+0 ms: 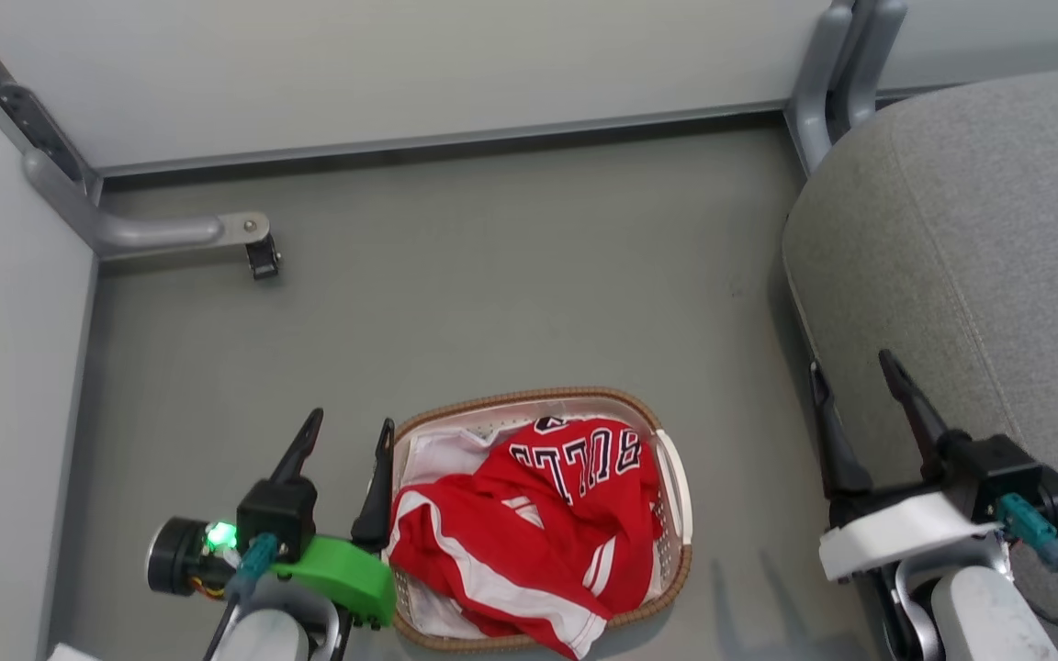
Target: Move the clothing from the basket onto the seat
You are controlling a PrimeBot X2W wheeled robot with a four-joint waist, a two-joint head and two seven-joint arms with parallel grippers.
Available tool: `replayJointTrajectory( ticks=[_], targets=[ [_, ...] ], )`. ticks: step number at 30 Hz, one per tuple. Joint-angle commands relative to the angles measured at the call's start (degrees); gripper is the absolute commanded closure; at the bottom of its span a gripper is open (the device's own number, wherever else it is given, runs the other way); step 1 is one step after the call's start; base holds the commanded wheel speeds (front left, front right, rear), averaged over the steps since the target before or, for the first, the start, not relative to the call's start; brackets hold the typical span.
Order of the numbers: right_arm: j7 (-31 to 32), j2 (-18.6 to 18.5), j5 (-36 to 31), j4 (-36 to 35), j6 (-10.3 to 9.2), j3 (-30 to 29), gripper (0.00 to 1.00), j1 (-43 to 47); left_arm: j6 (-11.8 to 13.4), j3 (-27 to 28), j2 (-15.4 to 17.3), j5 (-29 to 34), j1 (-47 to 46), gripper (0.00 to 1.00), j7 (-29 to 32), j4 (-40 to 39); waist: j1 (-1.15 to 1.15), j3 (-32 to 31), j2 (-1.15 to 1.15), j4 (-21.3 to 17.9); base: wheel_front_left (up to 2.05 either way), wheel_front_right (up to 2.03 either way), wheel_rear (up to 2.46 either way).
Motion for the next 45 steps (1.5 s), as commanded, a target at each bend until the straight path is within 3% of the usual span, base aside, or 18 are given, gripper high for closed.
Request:
replayJointTrajectory(
  ticks=[1,12,22,39,40,41,43,45],
  targets=[
    [-0.3,-0.3,-0.4,-0.8,0.0,-0.5,0.0,-1.9,-0.4,-0.2,0.3,0.5,-3.5,0.0,-0.1,2.2,0.0,6.7,0.0,-0.7,0.0,0.0,0.0],
    [-0.3,-0.3,0.7,-3.7,0.0,-2.8,0.0,-12.3,-2.1,-3.8,0.4,1.1,-21.6,0.0,1.0,24.1,0.0,22.6,0.0,-3.4,0.0,0.0,0.0],
    [-0.3,-0.3,2.1,-4.3,-0.01,-2.0,0.0,-17.8,-2.3,-7.5,1.1,3.1,-29.3,0.0,2.4,37.3,0.0,30.4,0.0,-6.0,0.0,0.0,0.0],
    [-0.3,-0.3,4.5,-3.9,-0.01,0.1,0.0,-18.7,5.0,-8.2,3.1,3.5,-34.4,0.0,5.8,48.7,0.0,32.6,0.0,-9.3,0.0,0.0,0.0],
    [-0.3,-0.3,4.7,-3.9,-0.01,0.1,0.0,-18.7,5.3,-8.2,3.2,3.5,-34.4,0.03,5.9,48.9,0.0,32.7,0.0,-9.5,0.0,0.0,0.0],
    [-0.3,-0.3,4.7,-3.9,-0.01,0.1,0.0,-18.8,5.6,-8.3,3.1,3.5,-34.5,0.4,5.9,49.1,0.0,32.7,0.0,-9.6,0.0,0.0,0.0],
    [-0.3,-0.3,4.8,-3.9,-0.01,0.0,0.0,-18.7,5.3,-8.3,3.0,3.1,-34.6,1.0,5.6,49.4,0.0,32.6,0.0,-9.7,0.0,0.0,0.0],
    [-0.3,-0.3,4.8,-3.7,-0.01,-0.2,0.0,-18.5,5.2,-8.4,2.7,2.8,-34.6,1.0,5.2,49.7,0.0,32.3,0.0,-9.8,0.0,0.0,0.0]
  ],
)
